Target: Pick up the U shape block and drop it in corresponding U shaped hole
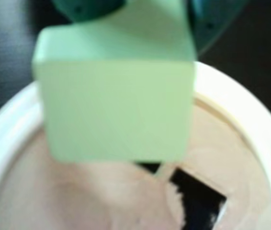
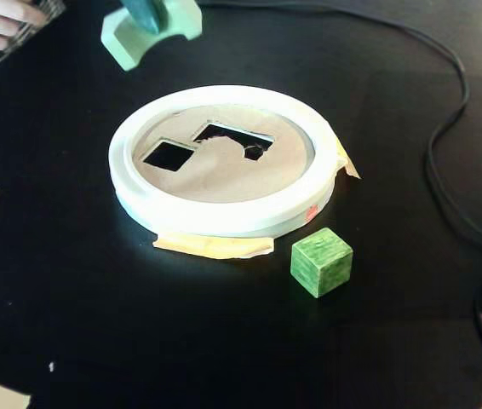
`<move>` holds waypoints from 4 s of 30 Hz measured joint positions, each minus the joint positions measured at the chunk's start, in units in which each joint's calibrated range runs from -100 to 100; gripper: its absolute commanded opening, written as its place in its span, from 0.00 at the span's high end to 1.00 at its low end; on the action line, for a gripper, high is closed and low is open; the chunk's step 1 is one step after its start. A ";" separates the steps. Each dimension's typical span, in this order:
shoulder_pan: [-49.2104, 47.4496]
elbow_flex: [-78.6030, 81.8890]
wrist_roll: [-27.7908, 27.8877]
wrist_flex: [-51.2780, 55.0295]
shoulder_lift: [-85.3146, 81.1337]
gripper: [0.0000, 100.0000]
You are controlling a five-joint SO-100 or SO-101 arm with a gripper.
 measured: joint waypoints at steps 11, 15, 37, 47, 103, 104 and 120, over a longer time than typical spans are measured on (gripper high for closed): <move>-3.50 -0.29 -7.42 -18.53 15.96 0.99; -5.09 -0.78 -9.28 -19.79 20.06 0.99; -4.80 -11.91 -9.72 -20.17 35.13 0.86; -4.70 -11.91 -9.72 -20.17 35.13 0.68; -8.99 -21.47 -2.74 -7.08 25.77 0.24; -9.19 -21.47 -2.88 -7.08 25.77 0.16; -24.08 -22.16 -9.77 -29.68 29.07 0.00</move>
